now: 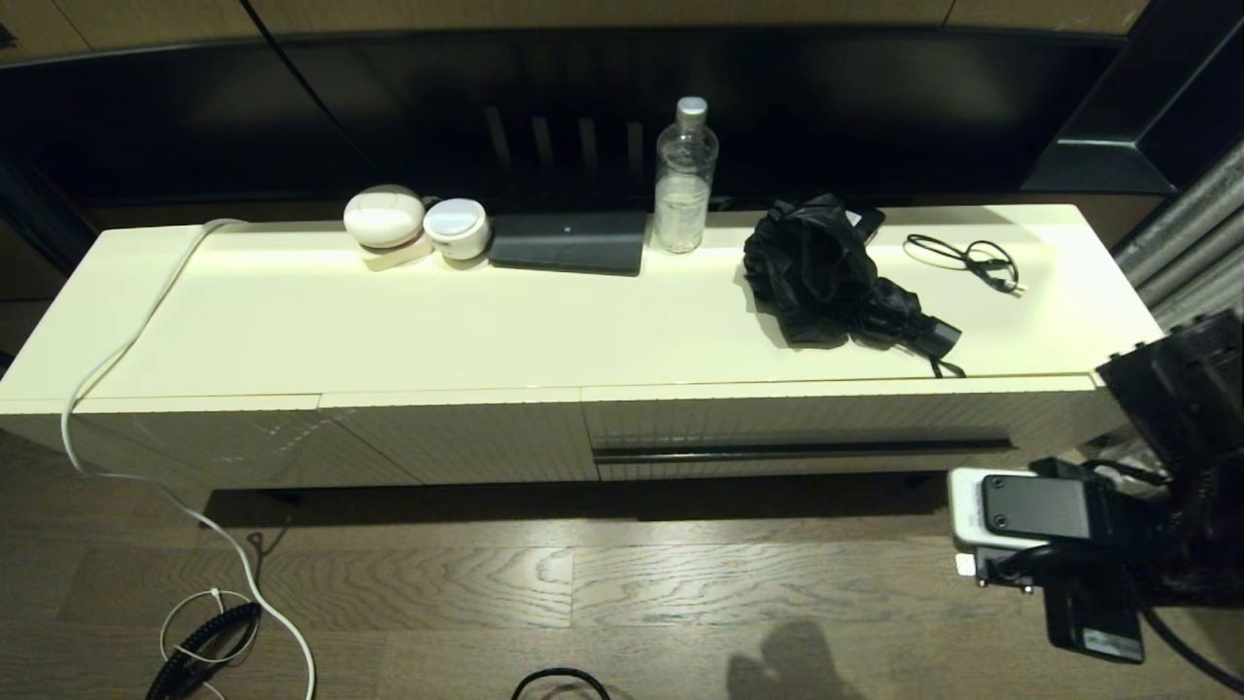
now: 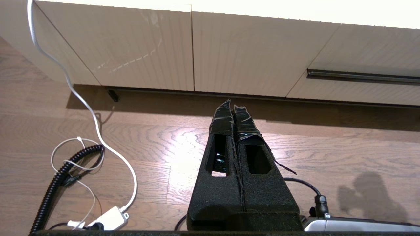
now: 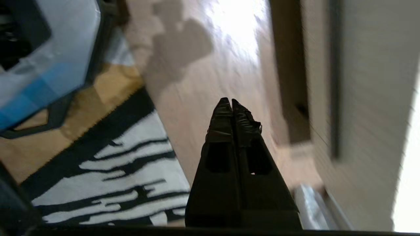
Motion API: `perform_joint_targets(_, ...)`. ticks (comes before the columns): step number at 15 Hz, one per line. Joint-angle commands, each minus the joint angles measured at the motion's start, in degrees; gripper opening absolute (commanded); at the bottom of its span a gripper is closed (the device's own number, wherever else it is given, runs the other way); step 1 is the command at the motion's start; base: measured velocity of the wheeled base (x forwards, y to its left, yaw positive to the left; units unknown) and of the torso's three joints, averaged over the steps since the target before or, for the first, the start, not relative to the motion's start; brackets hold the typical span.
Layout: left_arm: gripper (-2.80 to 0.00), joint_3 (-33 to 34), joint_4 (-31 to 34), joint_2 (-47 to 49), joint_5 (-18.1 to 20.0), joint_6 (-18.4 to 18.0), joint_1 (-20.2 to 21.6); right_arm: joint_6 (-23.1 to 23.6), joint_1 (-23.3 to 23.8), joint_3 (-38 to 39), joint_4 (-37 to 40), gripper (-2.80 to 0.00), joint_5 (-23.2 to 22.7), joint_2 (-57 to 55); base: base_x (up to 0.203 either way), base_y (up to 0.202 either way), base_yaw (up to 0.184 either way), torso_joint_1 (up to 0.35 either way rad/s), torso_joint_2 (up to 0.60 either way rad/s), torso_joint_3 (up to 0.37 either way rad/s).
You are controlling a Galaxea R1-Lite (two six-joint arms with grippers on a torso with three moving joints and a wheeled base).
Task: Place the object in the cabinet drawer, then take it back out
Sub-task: Open the drawer
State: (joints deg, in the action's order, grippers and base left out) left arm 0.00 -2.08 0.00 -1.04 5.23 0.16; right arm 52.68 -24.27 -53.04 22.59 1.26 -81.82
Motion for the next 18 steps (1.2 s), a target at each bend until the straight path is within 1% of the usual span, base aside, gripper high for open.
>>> perform_joint_targets(1,-2.8,0.0,0.0,-0.1,0.0,0.0,0.0,0.3,-0.9,3.9,-6.2,-2.8,-1.0,-7.2,0.0,0.0,0.0,0.0,0.0,0.0)
perform_joint_targets(3,-2.8,0.0,0.0,-0.1,0.0,0.0,0.0,0.7,-0.9,6.7,-17.3,-2.8,-1.3,-11.1,0.0,0.0,0.0,0.0,0.0,0.0)
perform_joint_targets(4,-2.8,0.0,0.0,-0.1,0.0,0.0,0.0,2.3,-0.9,7.7,-22.7,-2.8,-1.1,-13.2,0.0,0.0,0.0,0.0,0.0,0.0)
perform_joint_targets(5,-2.8,0.0,0.0,-0.1,0.0,0.0,0.0,6.2,-0.7,8.4,-25.9,-2.8,-0.9,-14.7,0.0,0.0,0.0,0.0,0.0,0.0)
perform_joint_targets(6,-2.8,0.0,0.0,-0.1,0.0,0.0,0.0,10.1,-0.5,8.6,-27.5,-2.8,-0.9,-16.2,0.0,0.0,0.0,0.0,0.0,0.0)
perform_joint_targets(7,-2.8,0.0,0.0,-0.1,0.0,0.0,0.0,12.0,-0.3,8.6,-28.1,-2.8,-0.8,-17.6,0.0,0.0,0.0,0.0,0.0,0.0)
perform_joint_targets(8,-2.8,0.0,0.0,-0.1,0.0,0.0,0.0,12.5,-0.2,8.6,-28.5,-2.8,-0.8,-19.0,0.0,0.0,0.0,0.0,0.0,0.0)
perform_joint_targets(10,-2.8,0.0,0.0,-0.1,0.0,0.0,0.0,13.5,0.3,9.1,-34.3,-2.8,-0.8,-21.8,0.0,0.0,0.0,0.0,0.0,0.0)
perform_joint_targets(11,-2.8,0.0,0.0,-0.1,0.0,0.0,0.0,15.5,1.1,9.6,-38.1,-2.8,-0.9,-23.5,0.0,0.0,0.0,0.0,0.0,0.0)
perform_joint_targets(12,-2.8,0.0,0.0,-0.1,0.0,0.0,0.0,18.6,2.1,10.2,-41.0,-2.8,-1.1,-24.8,0.0,0.0,0.0,0.0,0.0,0.0)
perform_joint_targets(13,-2.8,0.0,0.0,-0.1,0.0,0.0,0.0,21.1,3.4,10.5,-42.6,-2.8,-1.4,-25.7,0.0,0.0,0.0,0.0,0.0,0.0)
perform_joint_targets(14,-2.8,0.0,0.0,-0.1,0.0,0.0,0.0,21.9,4.2,10.5,-43.2,-2.8,-1.5,-26.4,0.0,0.0,0.0,0.0,0.0,0.0)
perform_joint_targets(17,-2.8,0.0,0.0,-0.1,0.0,0.0,0.0,22.4,5.9,9.8,-43.3,-2.8,-1.9,-27.7,0.0,0.0,0.0,0.0,0.0,0.0)
perform_joint_targets(18,-2.8,0.1,0.0,-0.1,0.0,0.0,0.0,23.0,6.3,9.6,-43.3,-2.8,-3.0,-28.4,0.0,0.0,0.0,0.0,0.0,0.0)
